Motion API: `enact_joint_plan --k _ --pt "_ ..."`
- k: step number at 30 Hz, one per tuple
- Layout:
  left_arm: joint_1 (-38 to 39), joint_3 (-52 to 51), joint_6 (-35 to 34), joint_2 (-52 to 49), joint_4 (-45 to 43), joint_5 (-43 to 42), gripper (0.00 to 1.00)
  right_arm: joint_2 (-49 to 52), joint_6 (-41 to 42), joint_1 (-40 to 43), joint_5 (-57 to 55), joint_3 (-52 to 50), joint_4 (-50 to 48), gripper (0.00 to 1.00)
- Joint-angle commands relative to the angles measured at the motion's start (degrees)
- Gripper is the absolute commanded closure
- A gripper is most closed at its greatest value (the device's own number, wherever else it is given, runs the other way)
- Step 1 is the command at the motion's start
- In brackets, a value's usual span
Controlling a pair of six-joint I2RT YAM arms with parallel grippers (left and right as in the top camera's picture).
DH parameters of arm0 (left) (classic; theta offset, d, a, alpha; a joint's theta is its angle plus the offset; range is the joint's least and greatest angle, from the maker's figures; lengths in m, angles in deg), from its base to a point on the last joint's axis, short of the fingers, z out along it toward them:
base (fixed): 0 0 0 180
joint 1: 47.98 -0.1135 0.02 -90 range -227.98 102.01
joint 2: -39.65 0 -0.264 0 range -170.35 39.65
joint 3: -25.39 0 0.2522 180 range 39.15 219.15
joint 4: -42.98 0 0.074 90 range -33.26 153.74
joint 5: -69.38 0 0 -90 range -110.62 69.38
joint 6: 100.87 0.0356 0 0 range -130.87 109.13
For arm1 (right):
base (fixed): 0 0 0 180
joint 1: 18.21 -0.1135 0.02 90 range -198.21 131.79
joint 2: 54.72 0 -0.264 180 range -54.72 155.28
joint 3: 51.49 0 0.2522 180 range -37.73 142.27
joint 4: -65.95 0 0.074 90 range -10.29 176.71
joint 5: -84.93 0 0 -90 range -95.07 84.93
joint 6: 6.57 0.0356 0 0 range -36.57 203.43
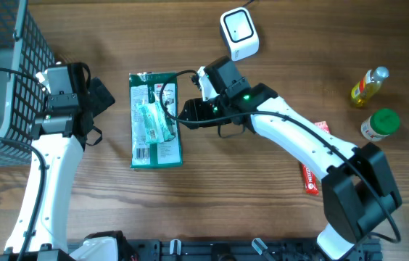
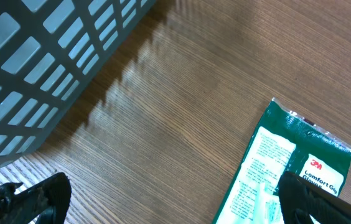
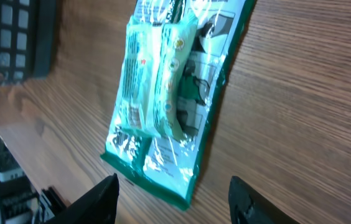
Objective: Scan the item barcode
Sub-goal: 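Swing the right gripper left over the pale green wipes pack, then lower the right gripper and close it on the wipes pack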
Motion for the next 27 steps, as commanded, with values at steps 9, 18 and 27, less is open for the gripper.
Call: enact_joint_plan --k 9,18,27 --pt "-0.35 0.48 0.68 0.26 -0.02 0.76 0.0 6.99 1.62 -8.02 -12.41 0.5 -12.9 0.42" --pt "-0.35 0.48 0.68 0.26 -0.02 0.74 0.0 13.25 1.46 -9.7 -17.0 0.5 -19.76 0.43" --pt "-0.35 0.48 0.68 0.26 -0.02 0.74 0.0 14.08 6.08 -9.7 -16.57 0.5 -19.87 0.59"
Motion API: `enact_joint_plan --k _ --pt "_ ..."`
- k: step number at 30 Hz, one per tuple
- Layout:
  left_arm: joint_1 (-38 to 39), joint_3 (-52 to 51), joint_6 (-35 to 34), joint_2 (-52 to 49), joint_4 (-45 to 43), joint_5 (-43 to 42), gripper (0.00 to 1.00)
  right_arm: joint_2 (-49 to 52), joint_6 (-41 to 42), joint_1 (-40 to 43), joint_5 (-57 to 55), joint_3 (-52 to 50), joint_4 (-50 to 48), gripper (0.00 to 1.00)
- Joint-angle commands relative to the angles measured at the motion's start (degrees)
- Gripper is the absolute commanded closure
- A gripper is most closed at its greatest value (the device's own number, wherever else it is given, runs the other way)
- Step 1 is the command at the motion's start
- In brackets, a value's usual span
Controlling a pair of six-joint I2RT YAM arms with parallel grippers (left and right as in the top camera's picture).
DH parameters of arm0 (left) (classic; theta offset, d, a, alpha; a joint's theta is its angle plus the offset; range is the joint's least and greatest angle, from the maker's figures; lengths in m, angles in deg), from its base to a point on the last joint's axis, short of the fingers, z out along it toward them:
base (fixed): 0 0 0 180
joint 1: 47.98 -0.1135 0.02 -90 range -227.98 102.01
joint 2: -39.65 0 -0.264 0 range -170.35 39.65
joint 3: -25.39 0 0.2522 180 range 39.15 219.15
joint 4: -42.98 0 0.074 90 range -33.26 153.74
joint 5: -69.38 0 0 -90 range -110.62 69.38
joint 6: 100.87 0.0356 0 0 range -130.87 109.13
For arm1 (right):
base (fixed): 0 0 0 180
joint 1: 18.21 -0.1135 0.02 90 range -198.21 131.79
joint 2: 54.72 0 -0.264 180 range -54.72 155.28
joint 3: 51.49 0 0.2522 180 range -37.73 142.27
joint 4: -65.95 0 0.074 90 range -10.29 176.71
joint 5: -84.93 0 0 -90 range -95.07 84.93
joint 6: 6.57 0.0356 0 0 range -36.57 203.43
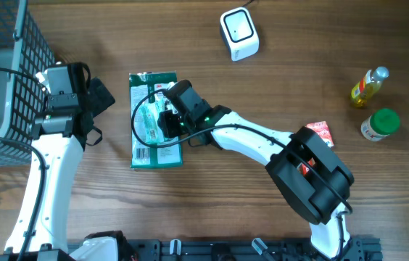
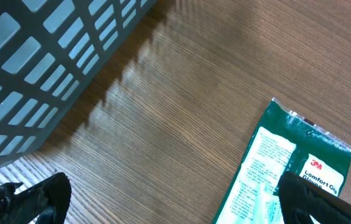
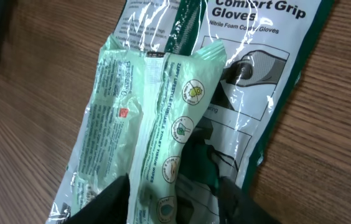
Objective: Scan the item barcode
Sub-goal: 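Lower the right gripper and close it on the wipes pack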
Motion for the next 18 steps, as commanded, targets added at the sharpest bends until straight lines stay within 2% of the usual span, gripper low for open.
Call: enact_joint_plan --k 1,11,18 --pt "-0.35 0.48 0.68 0.26 -0.02 0.74 0.0 0.9 4.94 -0.13 -1.01 0.5 -0.31 0.6" --pt "-0.35 0.48 0.68 0.26 -0.02 0.74 0.0 2.4 5.49 -1.27 -1.05 0.46 -1.81 0.6" --pt "-0.35 0.48 0.68 0.26 -0.02 0.76 0.0 4.42 5.64 -1.25 -1.05 0.46 -1.84 0.66"
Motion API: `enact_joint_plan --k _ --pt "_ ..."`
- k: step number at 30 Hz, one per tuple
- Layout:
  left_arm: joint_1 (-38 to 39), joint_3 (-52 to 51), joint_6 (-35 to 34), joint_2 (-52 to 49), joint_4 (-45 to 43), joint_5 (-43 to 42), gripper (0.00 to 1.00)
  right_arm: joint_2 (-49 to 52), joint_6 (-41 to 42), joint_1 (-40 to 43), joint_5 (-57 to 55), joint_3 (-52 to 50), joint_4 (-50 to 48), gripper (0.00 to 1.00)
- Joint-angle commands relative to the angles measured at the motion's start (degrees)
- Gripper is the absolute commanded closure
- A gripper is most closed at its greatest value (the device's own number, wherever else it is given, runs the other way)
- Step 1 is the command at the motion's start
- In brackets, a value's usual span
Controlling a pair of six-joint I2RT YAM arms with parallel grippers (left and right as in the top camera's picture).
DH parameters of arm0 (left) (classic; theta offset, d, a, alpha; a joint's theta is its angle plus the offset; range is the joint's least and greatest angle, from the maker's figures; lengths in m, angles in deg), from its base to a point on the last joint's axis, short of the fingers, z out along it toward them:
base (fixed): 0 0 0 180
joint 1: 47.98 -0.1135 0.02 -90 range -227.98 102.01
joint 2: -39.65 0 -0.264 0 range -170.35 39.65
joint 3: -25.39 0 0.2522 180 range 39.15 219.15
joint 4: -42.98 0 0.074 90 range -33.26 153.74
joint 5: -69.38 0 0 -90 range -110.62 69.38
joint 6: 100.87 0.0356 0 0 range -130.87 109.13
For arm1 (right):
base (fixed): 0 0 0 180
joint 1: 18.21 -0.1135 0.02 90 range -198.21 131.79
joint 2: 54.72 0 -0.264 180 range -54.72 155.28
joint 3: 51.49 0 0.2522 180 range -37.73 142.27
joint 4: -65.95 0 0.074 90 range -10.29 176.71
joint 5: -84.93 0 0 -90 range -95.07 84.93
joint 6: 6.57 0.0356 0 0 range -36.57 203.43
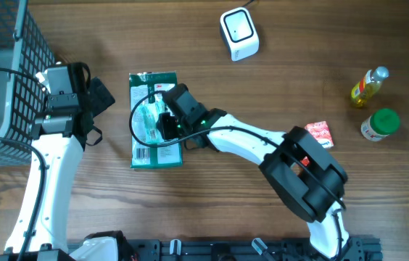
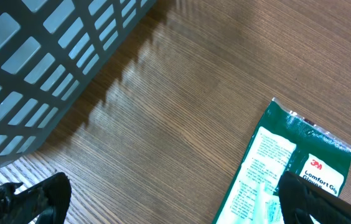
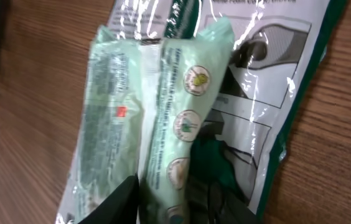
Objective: Scan the item barcode
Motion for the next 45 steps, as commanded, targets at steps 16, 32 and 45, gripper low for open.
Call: enact_joint_plan --k 16,32,45 --pt "-0.35 0.48 0.68 0.26 -0.02 0.74 0.0 -19.58 6.23 6.78 -6.16 0.48 19.15 0.96" --pt "-0.35 0.48 0.68 0.26 -0.02 0.74 0.0 -19.21 46.14 10.34 -7.96 -18.21 18.62 0.96" --pt "-0.35 0.48 0.68 0.26 -0.02 0.74 0.0 -21.57 32.83 10.29 -8.2 -21.18 13.88 0.31"
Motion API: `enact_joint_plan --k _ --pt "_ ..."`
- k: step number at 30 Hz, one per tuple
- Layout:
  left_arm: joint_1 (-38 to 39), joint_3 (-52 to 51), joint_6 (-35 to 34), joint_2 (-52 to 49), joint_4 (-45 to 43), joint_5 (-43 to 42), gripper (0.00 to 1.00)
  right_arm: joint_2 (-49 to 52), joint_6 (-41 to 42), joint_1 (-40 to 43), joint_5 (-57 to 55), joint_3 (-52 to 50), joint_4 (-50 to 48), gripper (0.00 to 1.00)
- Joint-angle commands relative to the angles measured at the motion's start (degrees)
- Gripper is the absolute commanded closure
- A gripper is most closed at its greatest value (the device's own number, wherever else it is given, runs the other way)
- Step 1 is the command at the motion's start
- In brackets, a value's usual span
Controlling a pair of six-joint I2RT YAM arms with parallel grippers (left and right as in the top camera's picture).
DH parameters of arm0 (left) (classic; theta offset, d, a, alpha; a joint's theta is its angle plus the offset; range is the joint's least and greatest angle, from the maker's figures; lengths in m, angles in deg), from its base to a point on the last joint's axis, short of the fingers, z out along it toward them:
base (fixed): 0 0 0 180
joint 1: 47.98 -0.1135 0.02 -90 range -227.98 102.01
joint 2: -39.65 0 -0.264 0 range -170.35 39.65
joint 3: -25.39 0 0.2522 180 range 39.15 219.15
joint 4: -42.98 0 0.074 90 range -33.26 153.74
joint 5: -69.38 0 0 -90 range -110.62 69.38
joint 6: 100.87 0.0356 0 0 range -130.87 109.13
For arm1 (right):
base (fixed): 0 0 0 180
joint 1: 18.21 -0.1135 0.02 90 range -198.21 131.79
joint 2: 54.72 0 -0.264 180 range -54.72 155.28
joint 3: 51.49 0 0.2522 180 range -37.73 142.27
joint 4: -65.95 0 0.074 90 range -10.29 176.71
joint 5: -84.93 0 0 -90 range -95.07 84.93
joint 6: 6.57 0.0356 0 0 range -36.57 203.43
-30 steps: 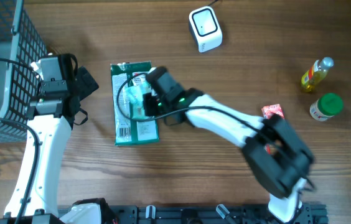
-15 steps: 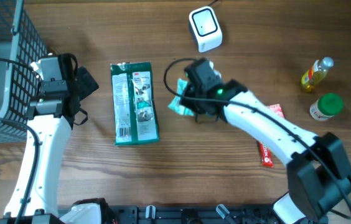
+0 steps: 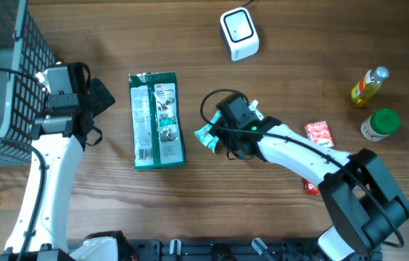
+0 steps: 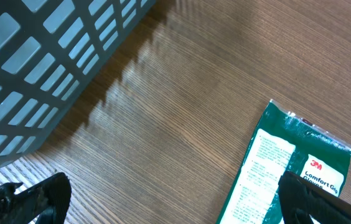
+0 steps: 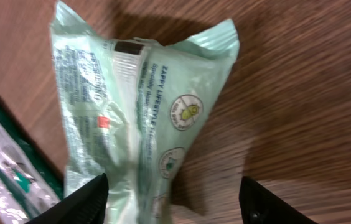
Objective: Scan the item barcode
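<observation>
A light green packet (image 3: 206, 135) (image 5: 144, 124) rests on the wooden table, right of the dark green glove package (image 3: 157, 119) (image 4: 287, 168). My right gripper (image 3: 219, 138) (image 5: 172, 199) hangs over the packet and is open, its fingers wide apart either side of the packet's near end. The white scanner (image 3: 238, 32) stands at the back of the table. My left gripper (image 3: 99, 112) (image 4: 175, 202) is open and empty, left of the glove package. No barcode can be made out on the packet.
A grey mesh basket (image 3: 1, 80) (image 4: 32, 68) stands at the far left. A yellow bottle (image 3: 369, 85), a green-lidded jar (image 3: 380, 123) and a red packet (image 3: 315, 145) lie at the right.
The light green packet is off the glove package and now on the table to its right. My right gripper has moved right with it, and its fingers now stand wide apart. The left arm is unchanged.
The packet lay on top of the glove package, with my right gripper open just to the right. Then the gripper was over the packet, then its fingers stood close on it. Now the packet lies right of the package, under the open gripper.
</observation>
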Motion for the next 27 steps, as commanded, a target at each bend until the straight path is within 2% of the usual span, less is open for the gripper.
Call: enact_joint_plan --k 1,4,5,7,9,15,27 --pt "-0.35 0.48 0.68 0.26 -0.02 0.76 0.0 -2.93 -8.0 0.26 -1.11 0.24 0.92 0.31" --pt "-0.35 0.48 0.68 0.26 -0.02 0.76 0.0 -7.23 -16.9 0.42 -0.94 2.4 3.67 0.32" --pt "-0.35 0.48 0.68 0.26 -0.02 0.74 0.0 -8.79 -20.31 0.42 -0.94 3.17 4.44 0.37" --pt "-0.35 0.48 0.68 0.26 -0.02 0.74 0.0 -11.8 -24.98 0.35 -0.74 4.02 5.09 0.56" --pt "-0.35 0.48 0.68 0.26 -0.02 0.74 0.0 -14.14 -25.55 0.35 -0.44 4.02 4.7 0.96" --pt "-0.35 0.48 0.68 0.26 -0.02 0.76 0.0 -13.51 -28.89 0.35 4.66 4.0 0.61 0.96" --pt "-0.35 0.48 0.68 0.26 -0.02 0.74 0.0 2.6 -29.92 0.35 7.8 4.0 -4.92 0.96"
